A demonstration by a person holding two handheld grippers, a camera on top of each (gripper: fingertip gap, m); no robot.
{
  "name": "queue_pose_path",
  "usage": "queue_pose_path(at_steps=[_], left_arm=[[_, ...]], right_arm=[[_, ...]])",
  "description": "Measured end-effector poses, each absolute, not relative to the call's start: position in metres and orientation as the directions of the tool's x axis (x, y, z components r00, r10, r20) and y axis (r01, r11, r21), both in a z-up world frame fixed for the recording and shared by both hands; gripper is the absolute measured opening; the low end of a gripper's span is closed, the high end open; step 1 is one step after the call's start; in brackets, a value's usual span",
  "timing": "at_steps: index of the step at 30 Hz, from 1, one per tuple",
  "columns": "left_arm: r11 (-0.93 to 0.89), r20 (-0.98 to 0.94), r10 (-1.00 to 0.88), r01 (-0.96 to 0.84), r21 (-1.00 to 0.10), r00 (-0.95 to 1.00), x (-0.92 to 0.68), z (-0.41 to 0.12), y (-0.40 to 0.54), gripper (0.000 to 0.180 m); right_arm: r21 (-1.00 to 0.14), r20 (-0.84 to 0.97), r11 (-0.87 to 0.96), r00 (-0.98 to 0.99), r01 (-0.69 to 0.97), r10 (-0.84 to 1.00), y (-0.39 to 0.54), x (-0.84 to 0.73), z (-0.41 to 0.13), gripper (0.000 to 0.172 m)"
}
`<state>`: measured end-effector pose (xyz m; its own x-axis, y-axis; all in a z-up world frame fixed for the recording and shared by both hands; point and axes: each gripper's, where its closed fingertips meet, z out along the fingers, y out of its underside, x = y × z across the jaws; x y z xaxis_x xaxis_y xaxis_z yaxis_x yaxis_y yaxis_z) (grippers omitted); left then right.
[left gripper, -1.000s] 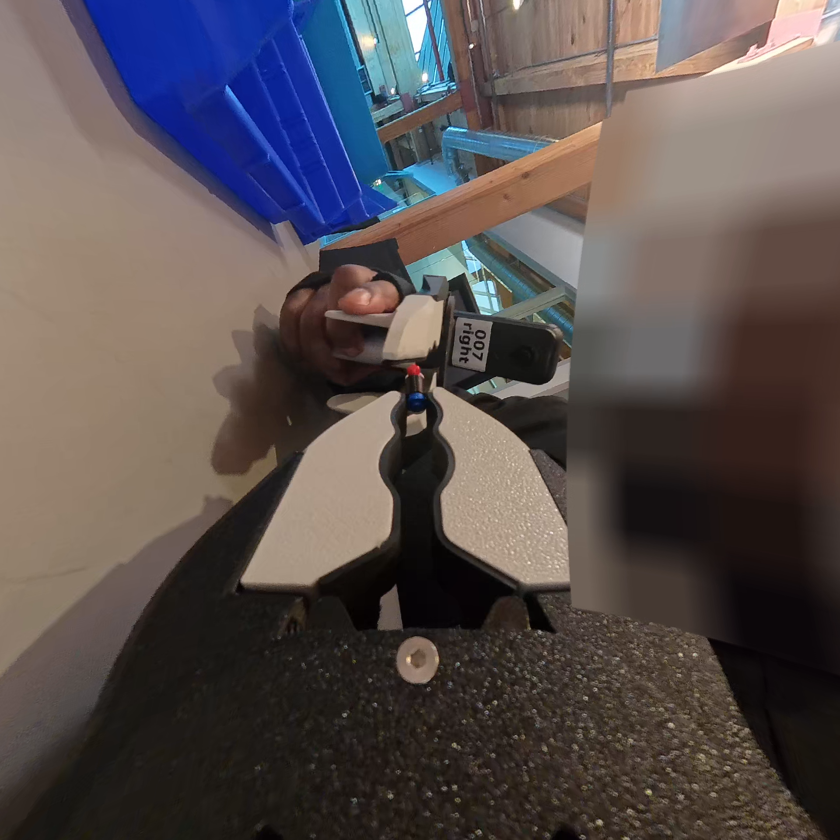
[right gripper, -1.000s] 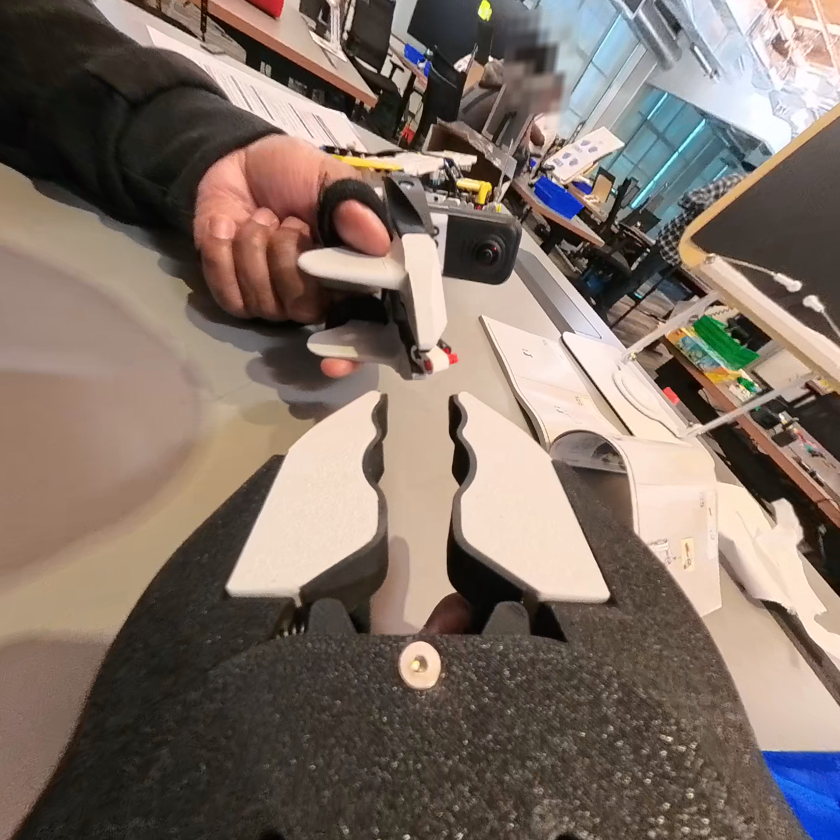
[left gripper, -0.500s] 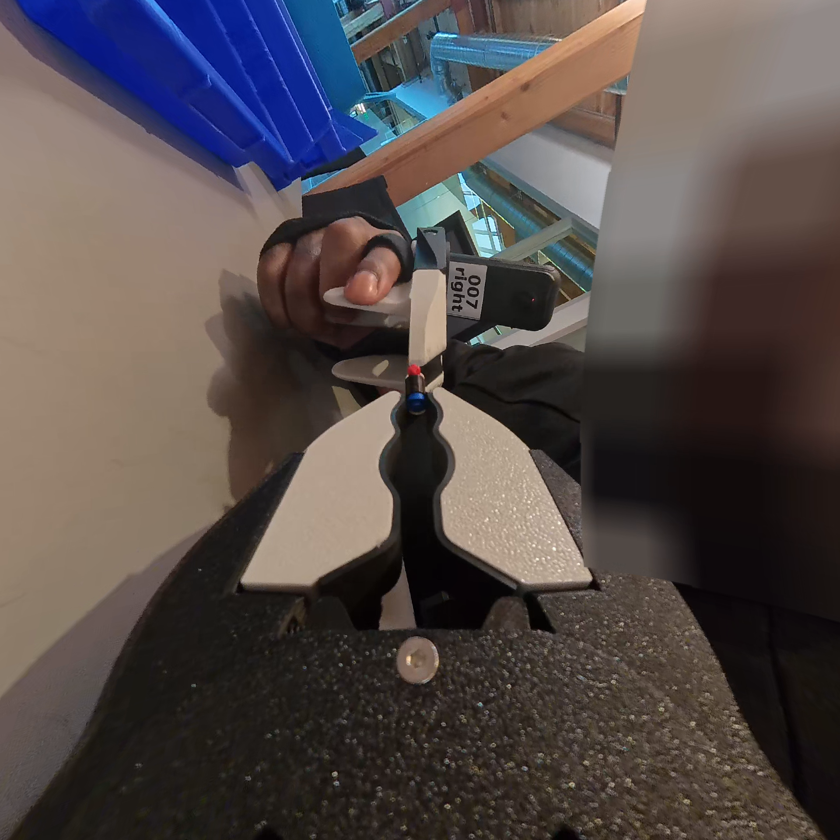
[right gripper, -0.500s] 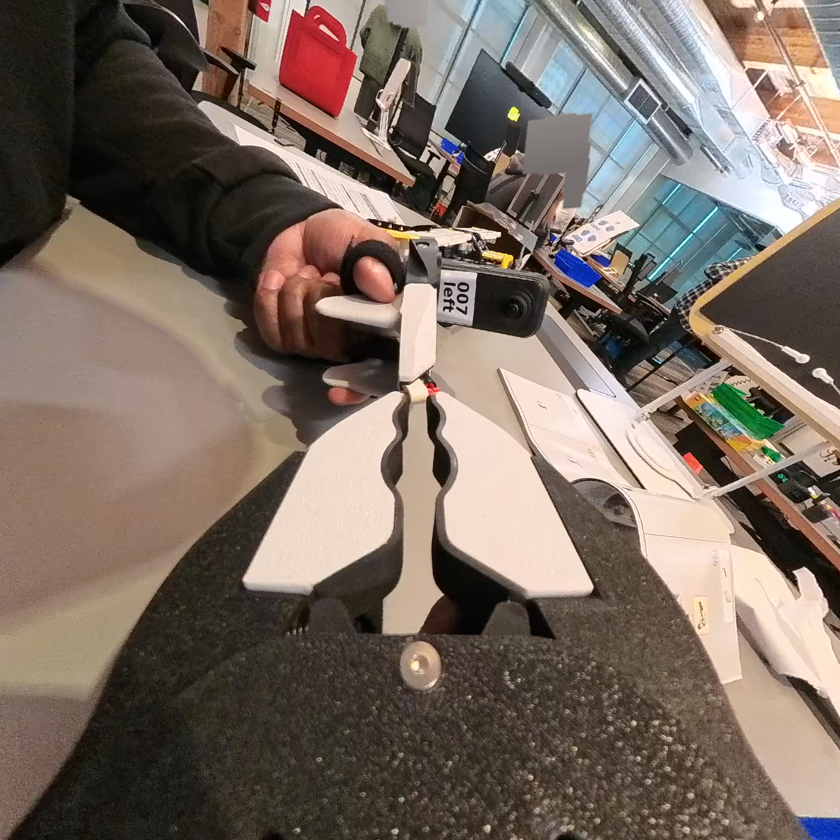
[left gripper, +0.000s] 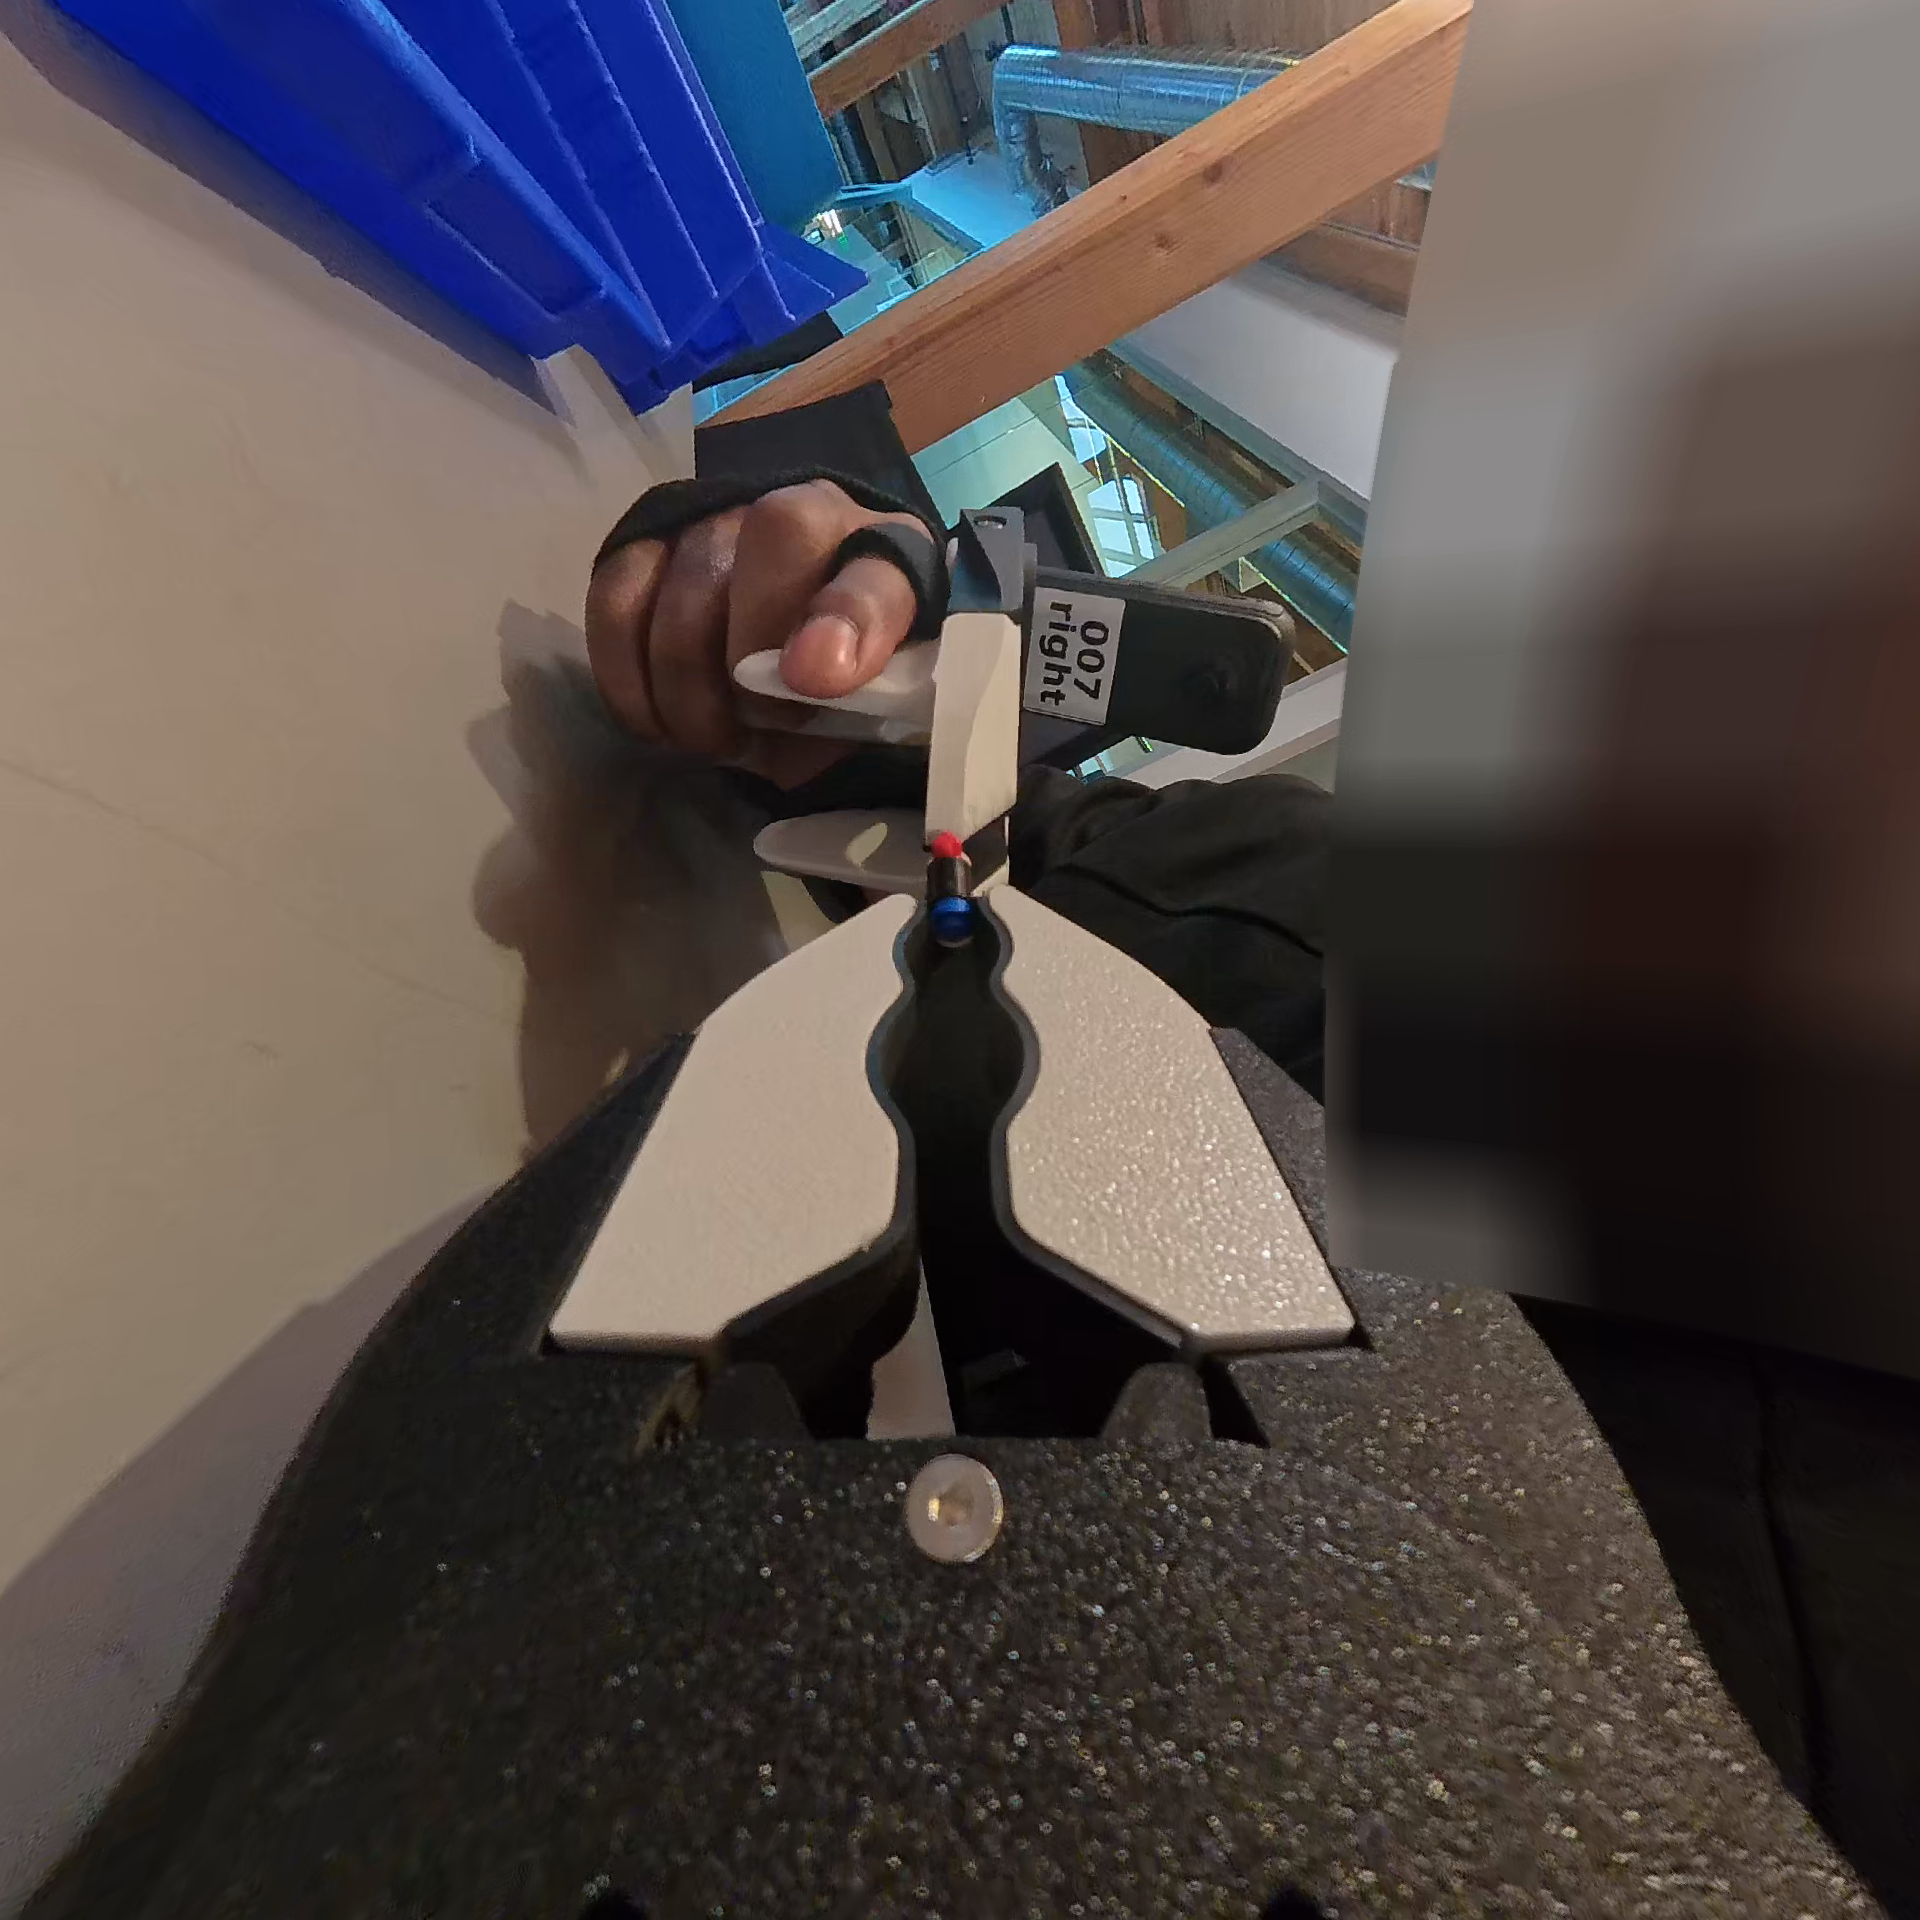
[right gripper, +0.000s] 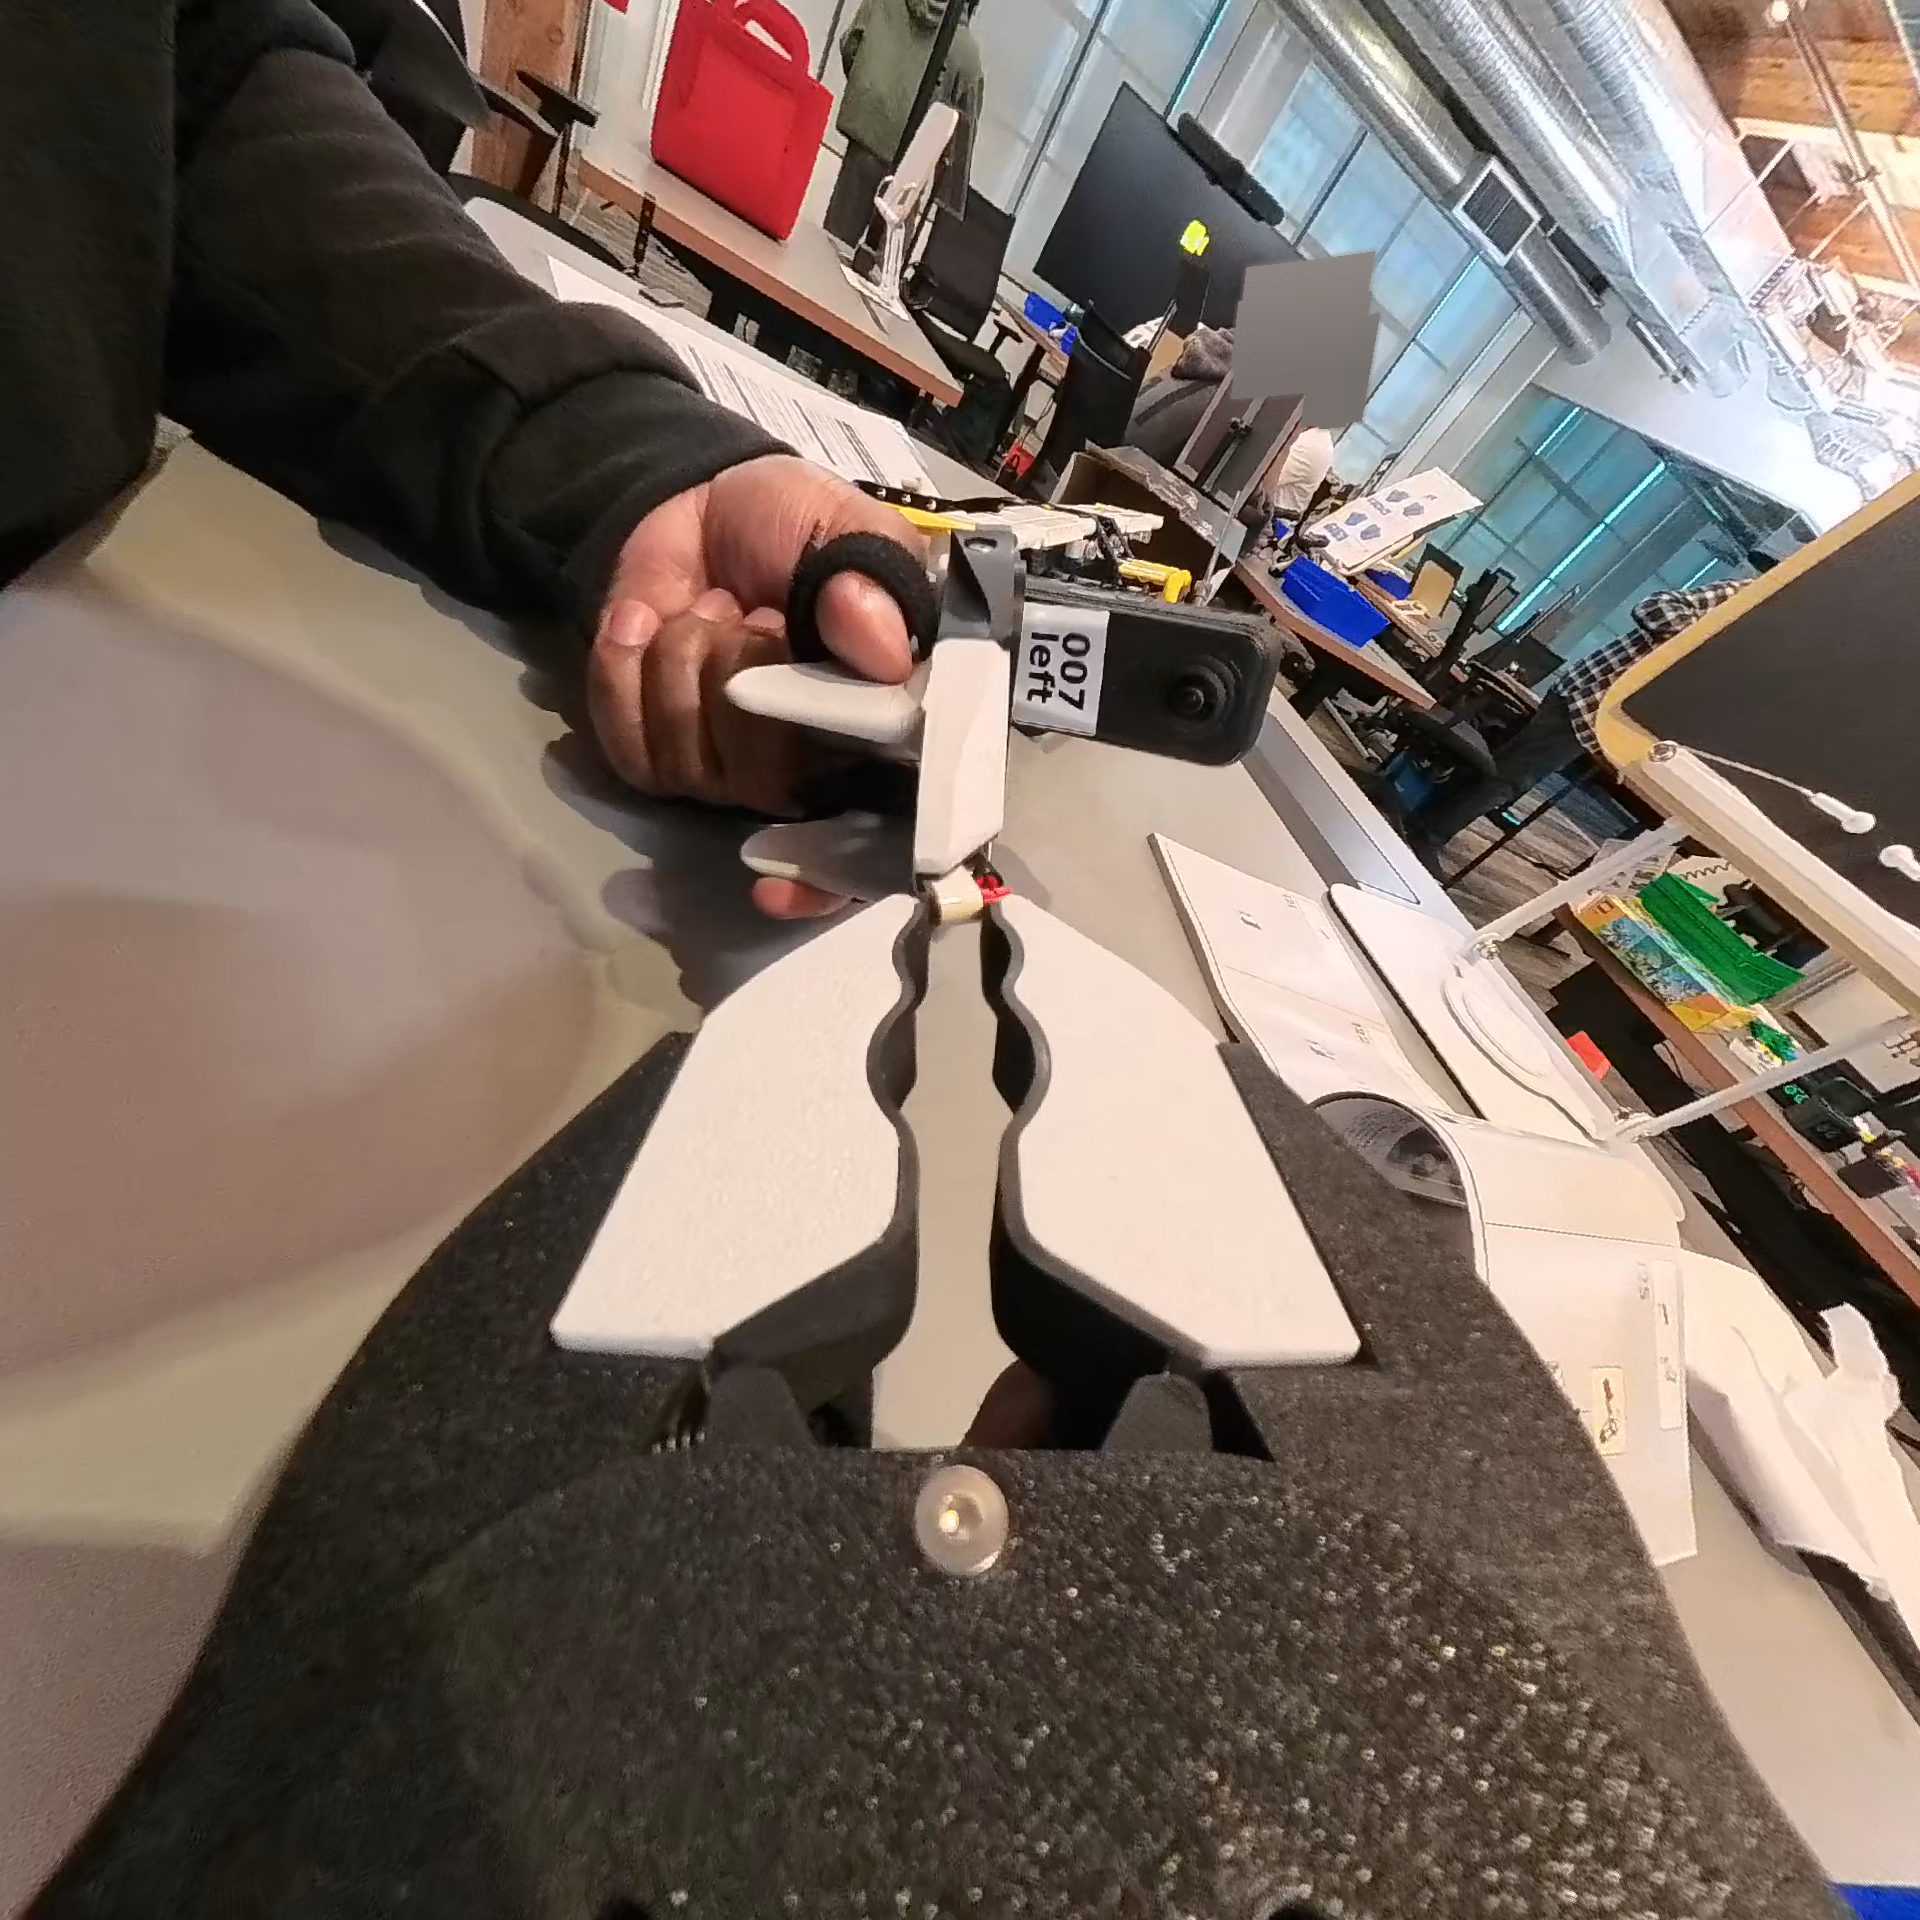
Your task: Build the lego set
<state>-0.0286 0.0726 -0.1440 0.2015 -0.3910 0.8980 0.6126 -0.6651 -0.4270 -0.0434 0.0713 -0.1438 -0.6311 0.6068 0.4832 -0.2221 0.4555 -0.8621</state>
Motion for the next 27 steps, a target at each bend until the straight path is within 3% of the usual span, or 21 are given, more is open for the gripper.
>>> queue_pose_path(at_steps=[27], left_arm=[[-0.667,0.876,-0.314,0.572,-0.478,0.365,-0.032,-0.163,0.076,0.007]], right_arm=[[-0.826,0.478,0.555,-0.643,-0.098,0.598,0.075,-0.047,-0.163,0.007]])
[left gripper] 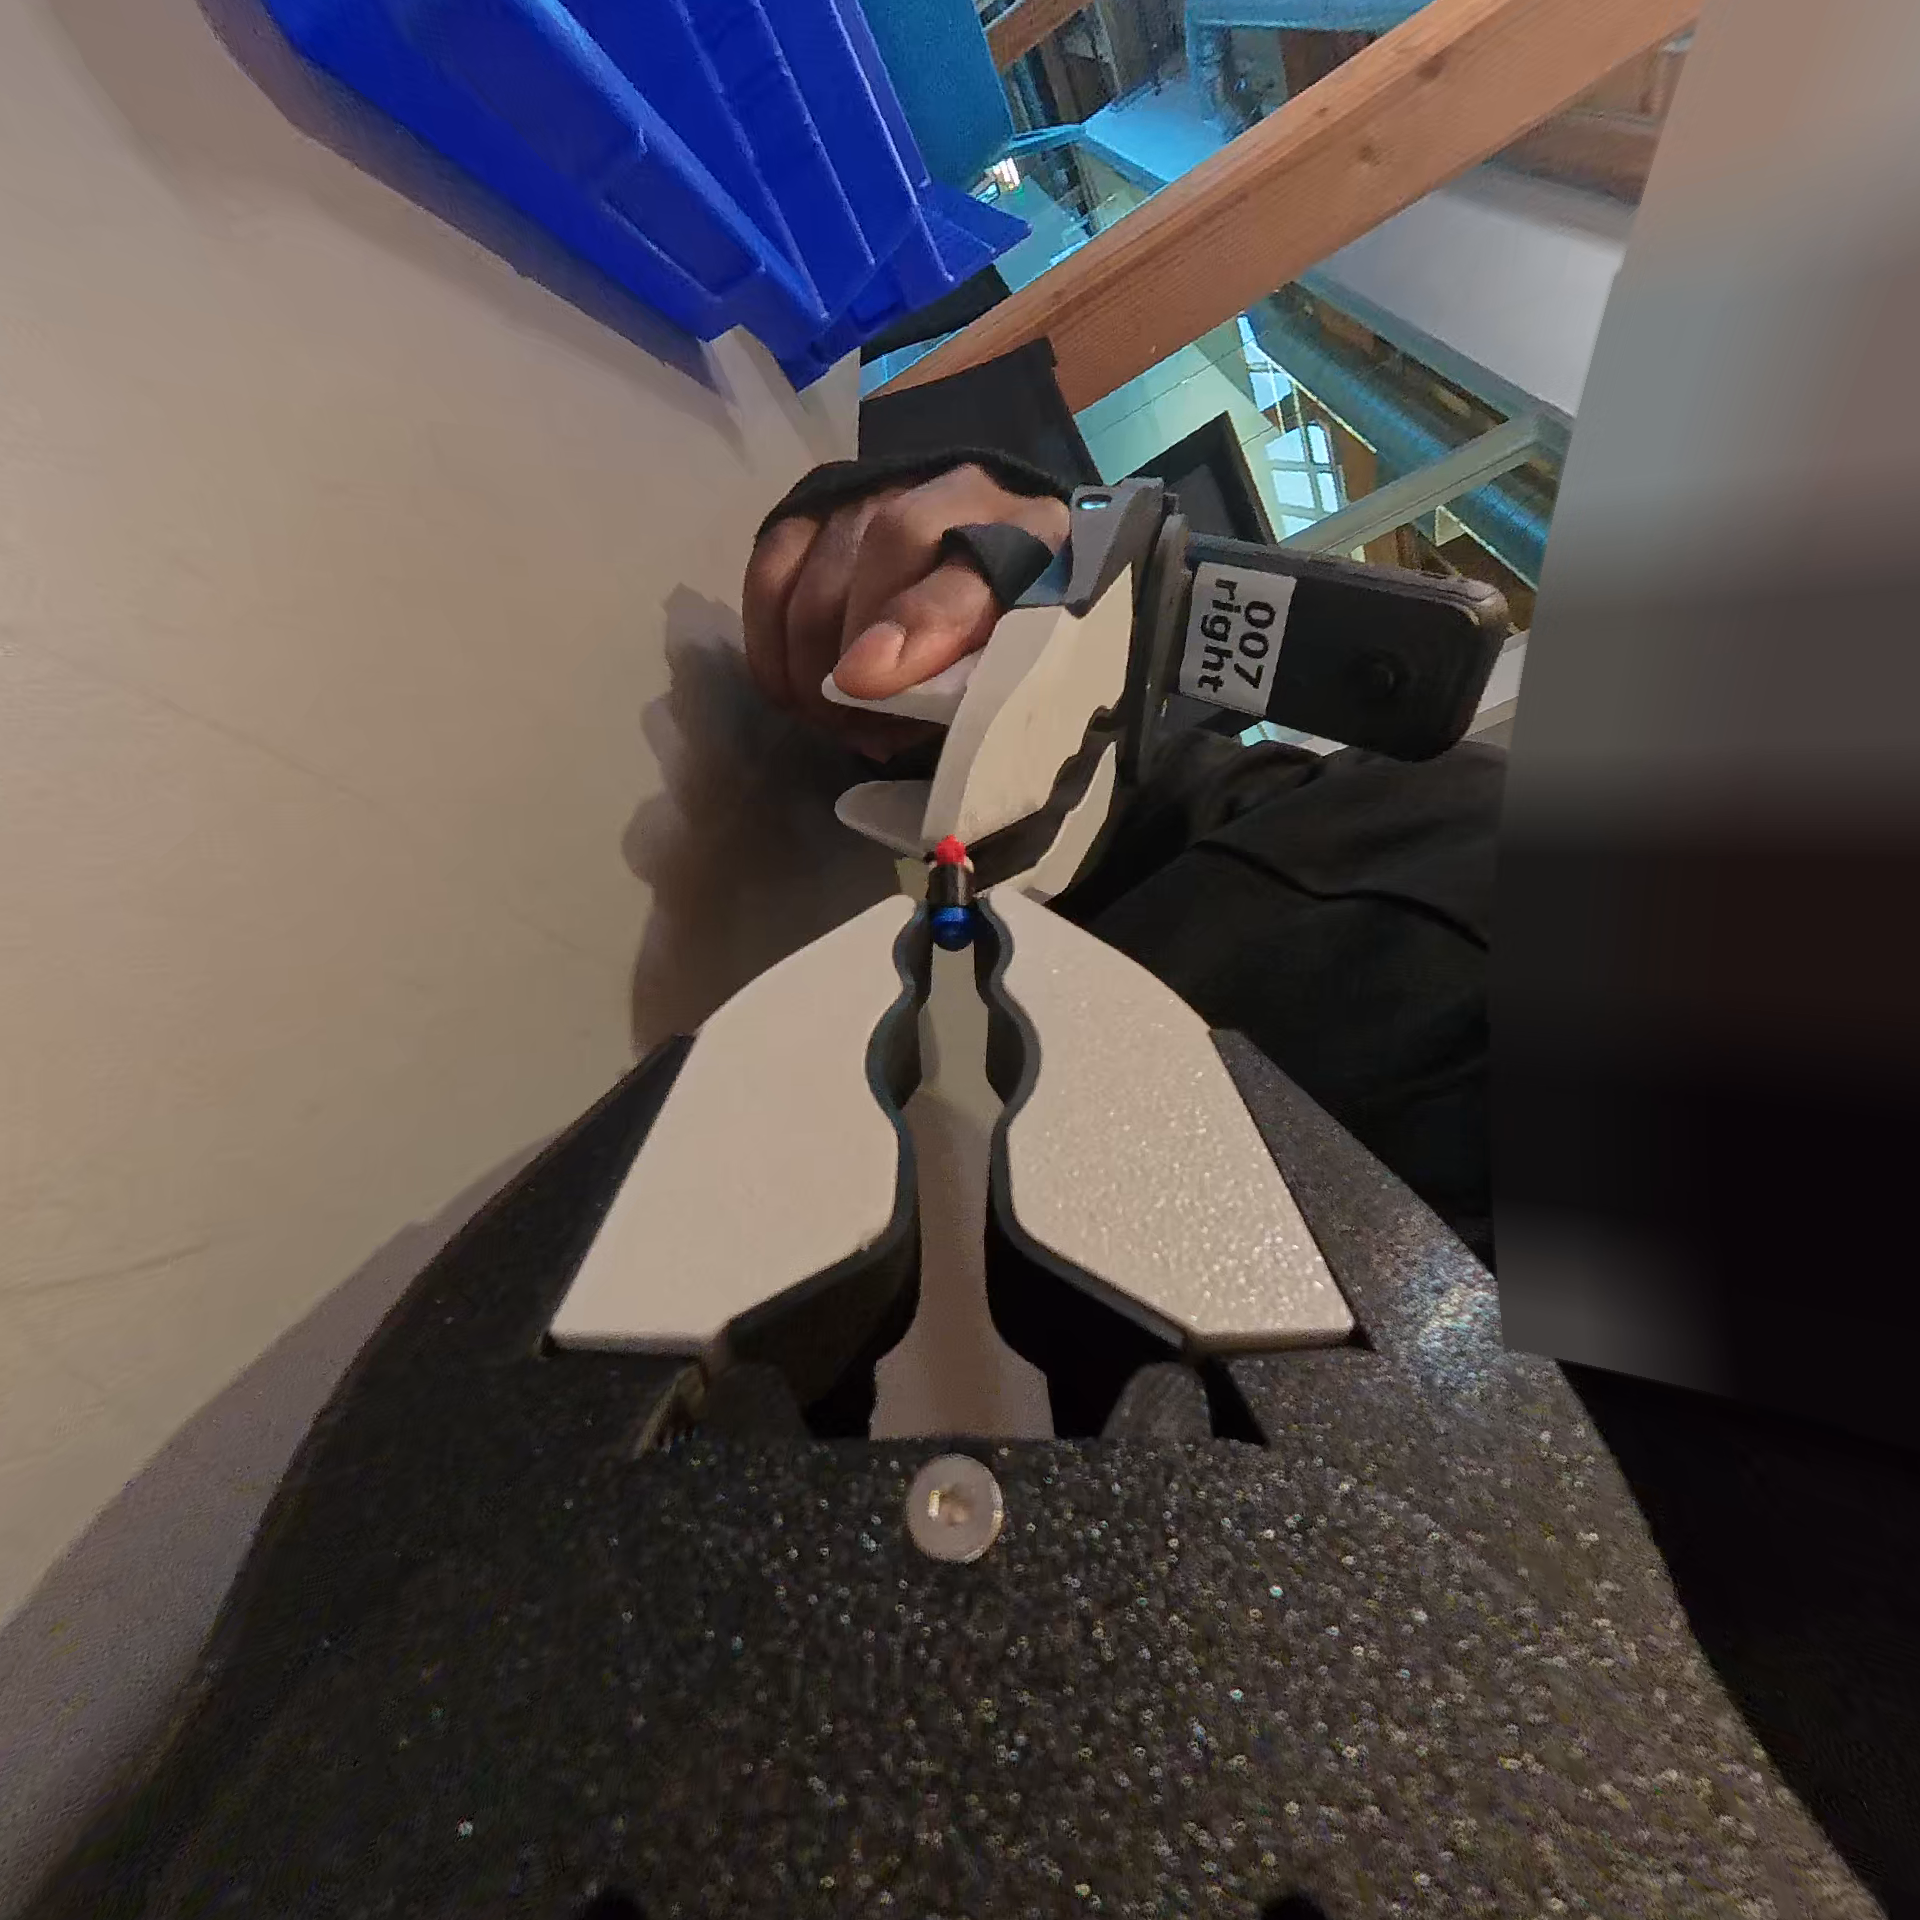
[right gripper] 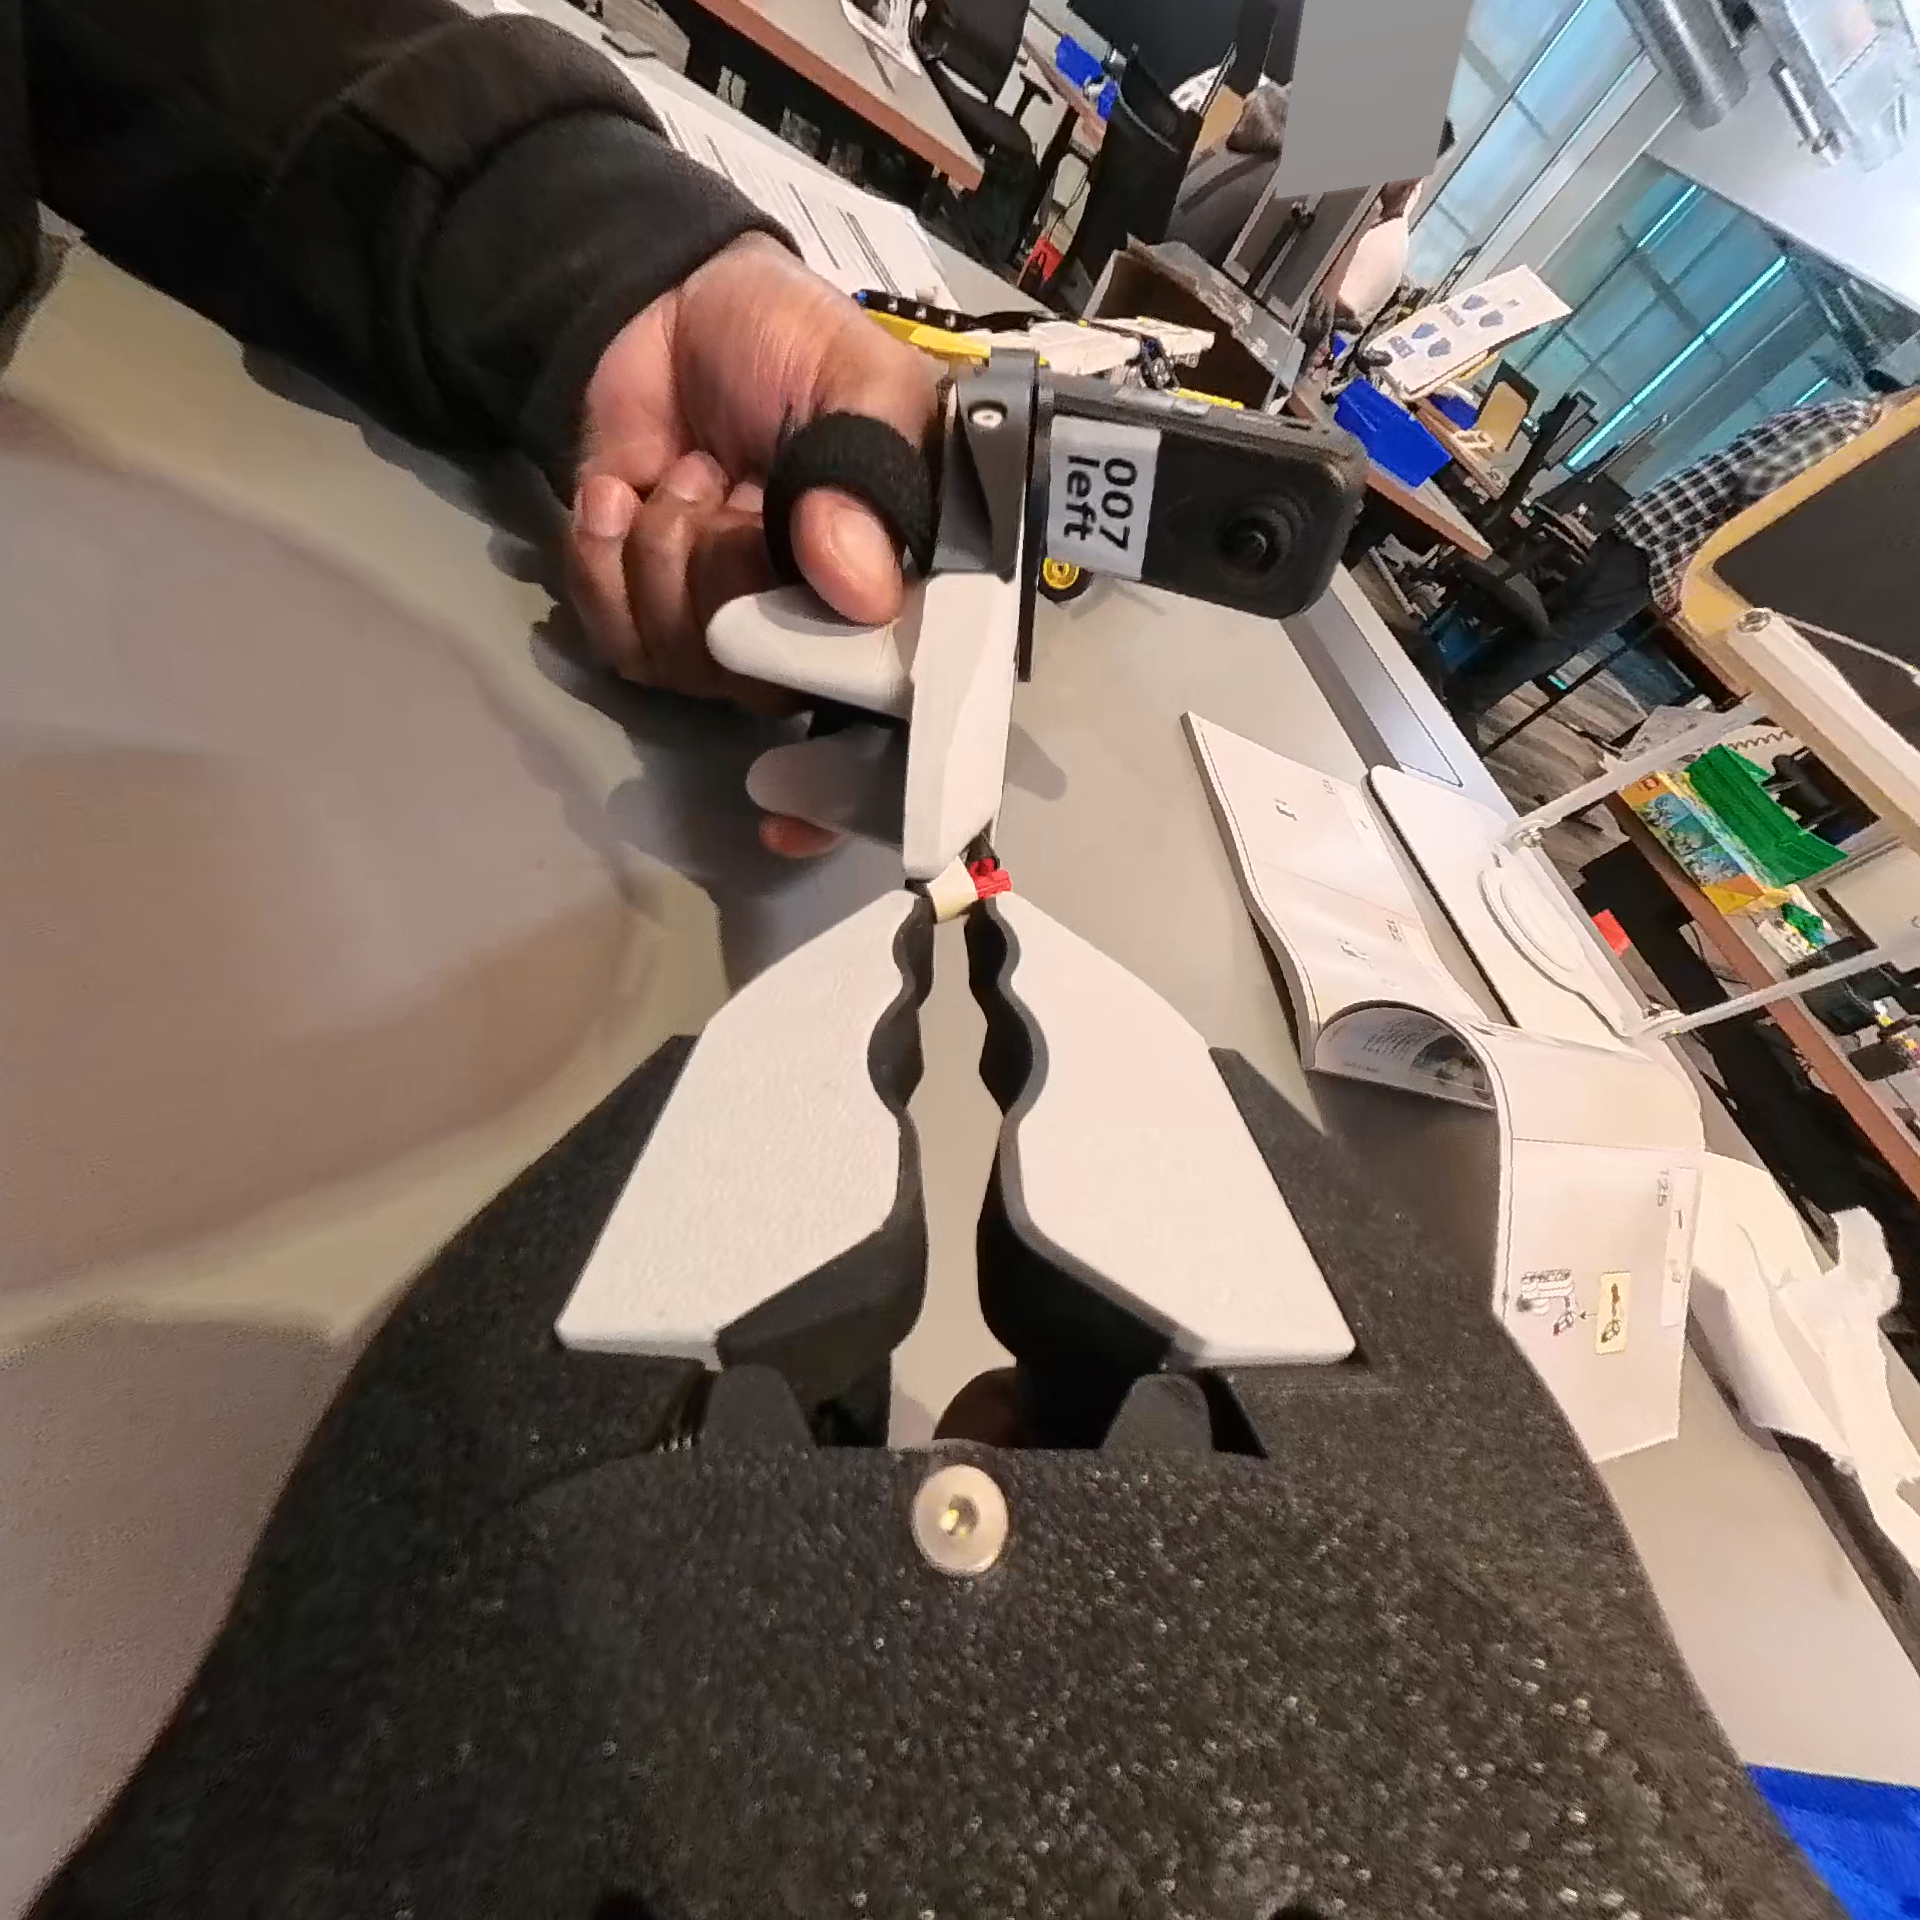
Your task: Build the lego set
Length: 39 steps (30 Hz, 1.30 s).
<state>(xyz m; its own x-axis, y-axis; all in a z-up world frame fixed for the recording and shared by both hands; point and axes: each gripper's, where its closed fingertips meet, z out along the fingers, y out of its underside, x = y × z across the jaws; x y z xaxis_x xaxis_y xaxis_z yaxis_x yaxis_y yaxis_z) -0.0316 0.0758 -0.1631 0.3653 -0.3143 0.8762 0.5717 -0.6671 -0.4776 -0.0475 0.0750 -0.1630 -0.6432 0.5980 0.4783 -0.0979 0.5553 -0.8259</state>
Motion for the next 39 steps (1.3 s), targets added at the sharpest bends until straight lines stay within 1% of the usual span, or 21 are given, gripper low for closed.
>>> queue_pose_path(at_steps=[5,8,11,13,17,21,28,33,39], left_arm=[[-0.664,0.870,-0.311,0.567,-0.487,0.383,-0.032,-0.164,0.076,0.007],[-0.654,0.868,-0.317,0.574,-0.492,0.383,-0.034,-0.163,0.077,0.007],[-0.625,0.852,-0.328,0.582,-0.520,0.408,-0.037,-0.160,0.080,0.007],[-0.604,0.841,-0.339,0.587,-0.539,0.423,-0.040,-0.158,0.081,0.007],[-0.537,0.827,-0.350,0.629,-0.563,0.441,-0.053,-0.152,0.084,0.007],[-0.460,0.800,-0.366,0.654,-0.600,0.477,-0.061,-0.145,0.088,0.007],[-0.292,0.698,-0.406,0.640,-0.711,0.590,-0.071,-0.131,0.091,0.008],[-0.101,0.606,-0.411,0.626,-0.773,0.681,-0.087,-0.115,0.089,0.008],[0.084,0.545,-0.398,0.620,-0.780,0.738,-0.108,-0.098,0.082,0.007]], right_arm=[[-0.824,0.477,0.560,-0.642,-0.089,0.600,0.075,-0.048,-0.164,0.007],[-0.844,0.456,0.529,-0.638,-0.089,0.620,0.075,-0.050,-0.163,0.007],[-0.861,0.447,0.498,-0.624,-0.107,0.640,0.077,-0.052,-0.159,0.008],[-0.854,0.466,0.508,-0.593,-0.108,0.657,0.080,-0.055,-0.159,0.009],[-0.833,0.497,0.548,-0.542,-0.079,0.678,0.090,-0.063,-0.164,0.023],[-0.844,0.470,0.533,-0.546,-0.050,0.693,0.094,-0.066,-0.168,0.025],[-0.827,0.481,0.561,-0.540,-0.020,0.690,0.095,-0.071,-0.174,0.025],[-0.826,0.472,0.563,-0.529,0.014,0.705,0.098,-0.076,-0.176,0.024],[-0.836,0.443,0.545,-0.502,0.067,0.743,0.104,-0.085,-0.177,0.024]])
